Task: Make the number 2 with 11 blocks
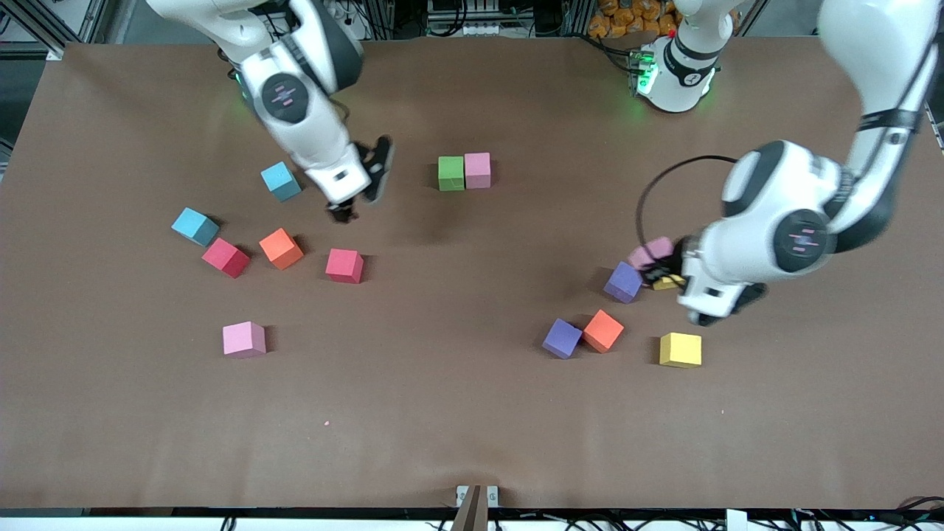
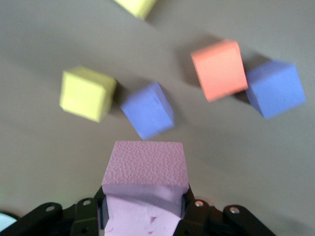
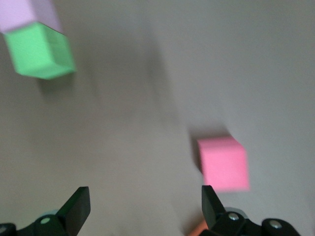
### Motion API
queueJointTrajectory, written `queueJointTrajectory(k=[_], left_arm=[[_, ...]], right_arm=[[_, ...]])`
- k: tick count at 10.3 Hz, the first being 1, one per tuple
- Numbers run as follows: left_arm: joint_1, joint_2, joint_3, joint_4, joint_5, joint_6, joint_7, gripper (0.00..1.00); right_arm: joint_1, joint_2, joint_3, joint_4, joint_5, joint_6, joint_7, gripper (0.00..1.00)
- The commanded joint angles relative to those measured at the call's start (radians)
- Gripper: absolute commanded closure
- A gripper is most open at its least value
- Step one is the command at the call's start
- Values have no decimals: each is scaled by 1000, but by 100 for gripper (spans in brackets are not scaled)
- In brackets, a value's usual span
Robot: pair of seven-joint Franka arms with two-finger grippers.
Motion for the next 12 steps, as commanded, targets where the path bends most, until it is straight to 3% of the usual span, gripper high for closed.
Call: queueJointTrajectory(k=[1, 4, 7, 9, 12], left_arm=[[-90, 36, 5, 10, -23, 14, -179, 69], [-153, 36, 5, -49, -29, 43, -335, 68], [-147, -17, -10, -227, -99, 233, -493, 68], [-167, -36, -33, -290, -98, 284, -695, 68], [-166, -82, -91, -384, -98, 322, -904, 69]], right_arm=[[-129, 1, 13, 6, -50, 24, -30, 0], [-285, 36, 7, 81, -54, 29, -14, 0], [-353, 183, -13, 218, -57, 66, 6, 0], [-372, 280, -12, 301, -199, 98, -110, 0], [-395, 375, -13, 311, -208, 206, -389, 0]])
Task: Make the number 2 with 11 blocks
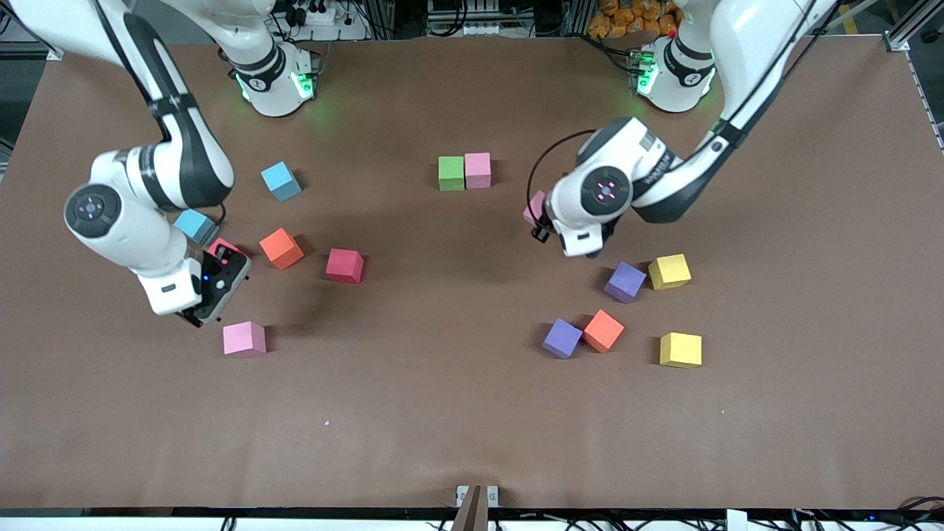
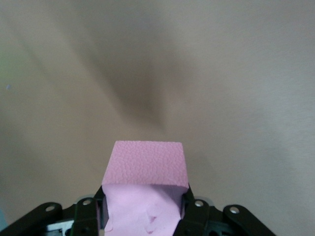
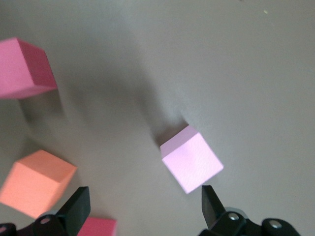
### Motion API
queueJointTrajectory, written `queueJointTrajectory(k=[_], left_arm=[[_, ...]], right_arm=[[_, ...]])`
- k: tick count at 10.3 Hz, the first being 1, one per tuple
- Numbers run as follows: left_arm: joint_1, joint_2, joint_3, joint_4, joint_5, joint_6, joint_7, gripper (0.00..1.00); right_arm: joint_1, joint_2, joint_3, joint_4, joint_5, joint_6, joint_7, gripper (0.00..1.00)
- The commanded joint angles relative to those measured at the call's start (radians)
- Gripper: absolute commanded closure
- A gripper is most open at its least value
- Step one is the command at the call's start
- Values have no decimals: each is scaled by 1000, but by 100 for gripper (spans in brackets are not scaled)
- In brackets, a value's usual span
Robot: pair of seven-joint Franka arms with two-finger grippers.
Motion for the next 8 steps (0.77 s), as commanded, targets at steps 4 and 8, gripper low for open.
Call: queueJointTrajectory(k=[4, 8], left_arm=[[8, -160, -58, -260, -28, 227, -383, 69], [6, -226, -81, -435, -23, 455, -568, 72]], right_arm=[[-32, 138, 13, 34, -38, 155, -450, 0], [-45, 212, 12, 93, -179, 155, -456, 0]])
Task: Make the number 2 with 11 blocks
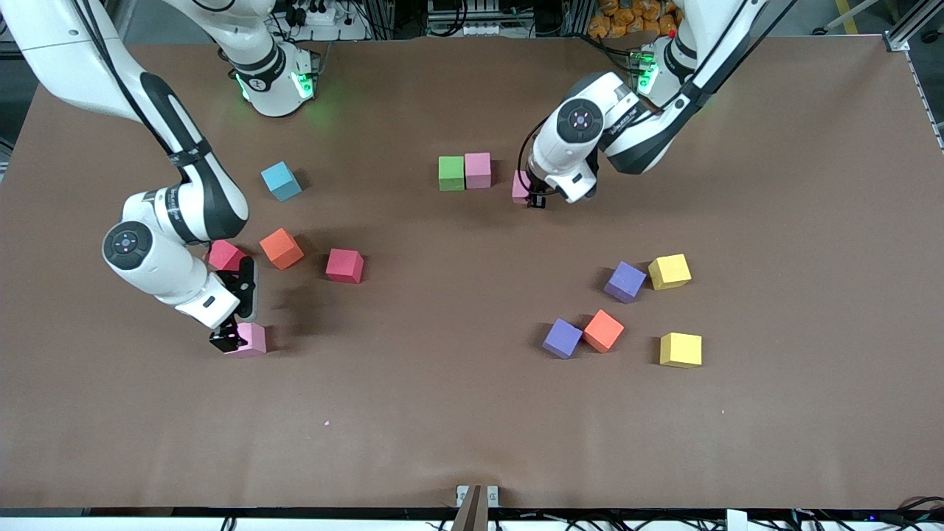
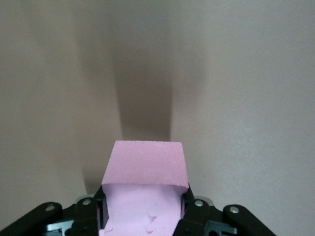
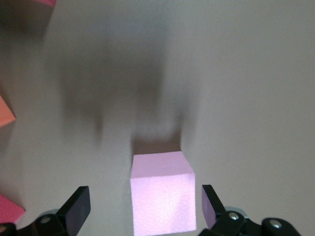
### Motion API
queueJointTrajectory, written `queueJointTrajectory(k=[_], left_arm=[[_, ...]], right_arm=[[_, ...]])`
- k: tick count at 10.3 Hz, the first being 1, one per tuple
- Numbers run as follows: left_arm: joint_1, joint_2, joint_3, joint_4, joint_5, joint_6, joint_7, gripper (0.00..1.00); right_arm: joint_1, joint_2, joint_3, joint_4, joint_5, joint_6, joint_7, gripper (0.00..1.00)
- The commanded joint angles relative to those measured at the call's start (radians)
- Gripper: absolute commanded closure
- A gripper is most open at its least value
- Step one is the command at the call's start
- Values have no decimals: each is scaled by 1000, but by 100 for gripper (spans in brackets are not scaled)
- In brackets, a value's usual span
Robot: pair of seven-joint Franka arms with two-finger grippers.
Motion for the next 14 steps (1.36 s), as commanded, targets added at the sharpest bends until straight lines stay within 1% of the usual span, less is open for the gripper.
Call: queueJointTrajectory(k=[1, 3, 4, 5, 10, 11, 12, 13, 14], left_arm=[[7, -72, -20, -106, -23, 84, -85, 72], [5, -74, -40, -158, -21, 175, -125, 72], [4, -71, -43, -175, -21, 217, -140, 72], [-13, -69, -42, -197, -23, 262, -142, 72], [-53, -23, -42, -214, -18, 363, -134, 72], [-61, -2, -40, -212, -17, 370, -133, 71], [-67, 12, -37, -211, -17, 383, -130, 71], [-74, 24, -36, -211, -17, 396, -128, 71], [-77, 32, -34, -208, -9, 396, -128, 71]], right_arm=[[-22, 71, 1, 67, -52, -1, -11, 0], [-19, 85, -3, 88, -50, -1, -13, 0], [-13, 113, -12, 90, -47, 11, -9, 0], [-11, 138, -31, 90, -50, 66, -11, 0], [-5, 160, -32, 90, -41, 94, -8, 0], [-4, 160, -34, 88, -36, 94, -6, 7], [-2, 160, -35, 88, -33, 94, -3, 26], [-4, 166, -38, 88, -32, 96, 21, 29], [-1, 158, -42, 85, -32, 93, 36, 37]])
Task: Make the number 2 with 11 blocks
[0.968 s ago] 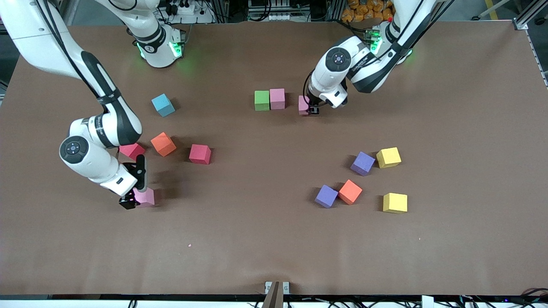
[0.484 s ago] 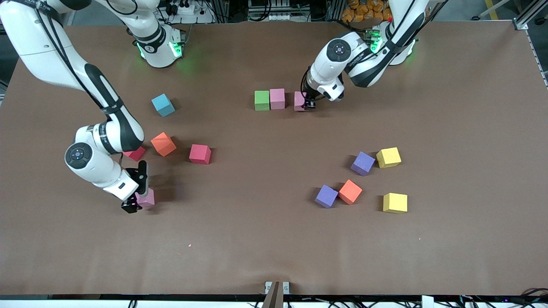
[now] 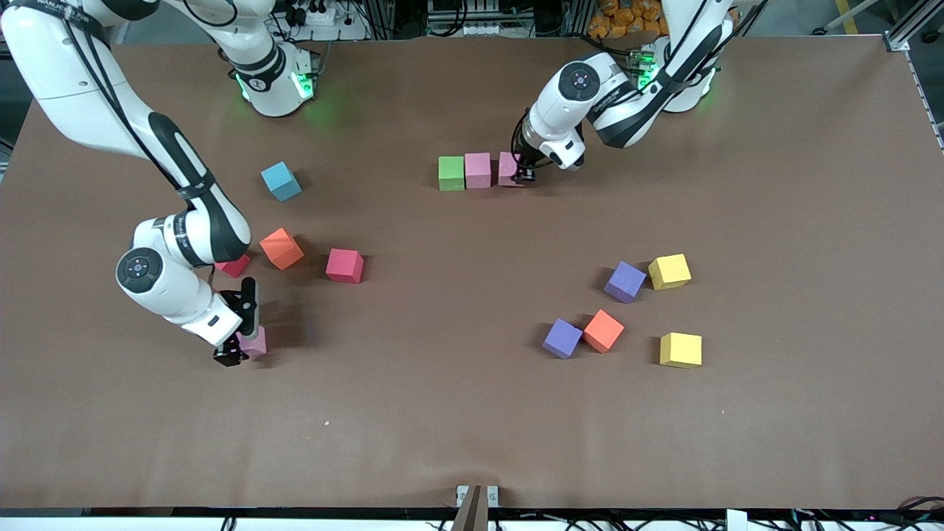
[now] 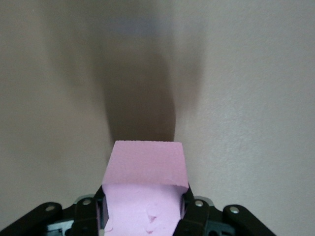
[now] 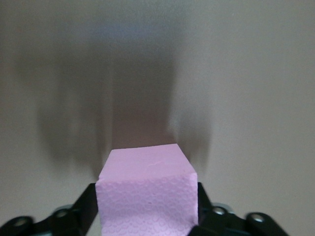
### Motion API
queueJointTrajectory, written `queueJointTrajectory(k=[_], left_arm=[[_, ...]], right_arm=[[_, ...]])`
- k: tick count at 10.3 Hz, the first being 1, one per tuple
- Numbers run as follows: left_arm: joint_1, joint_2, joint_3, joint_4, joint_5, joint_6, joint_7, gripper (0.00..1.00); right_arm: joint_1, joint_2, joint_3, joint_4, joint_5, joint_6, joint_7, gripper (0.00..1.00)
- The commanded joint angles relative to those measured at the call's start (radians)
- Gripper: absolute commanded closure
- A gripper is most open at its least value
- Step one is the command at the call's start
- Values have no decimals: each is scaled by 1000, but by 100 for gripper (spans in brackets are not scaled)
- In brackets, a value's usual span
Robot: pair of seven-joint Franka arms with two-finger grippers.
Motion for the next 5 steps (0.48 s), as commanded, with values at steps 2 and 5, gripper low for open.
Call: queueJointTrajectory(k=[2, 5], left_arm=[[-38, 45, 23, 1, 40, 26, -2, 68], [-118, 52, 116, 5, 71, 27, -13, 68]], right_arm=[[17, -12, -5, 11, -3, -8, 24, 57], [65, -119, -5, 5, -2, -103, 54, 62]])
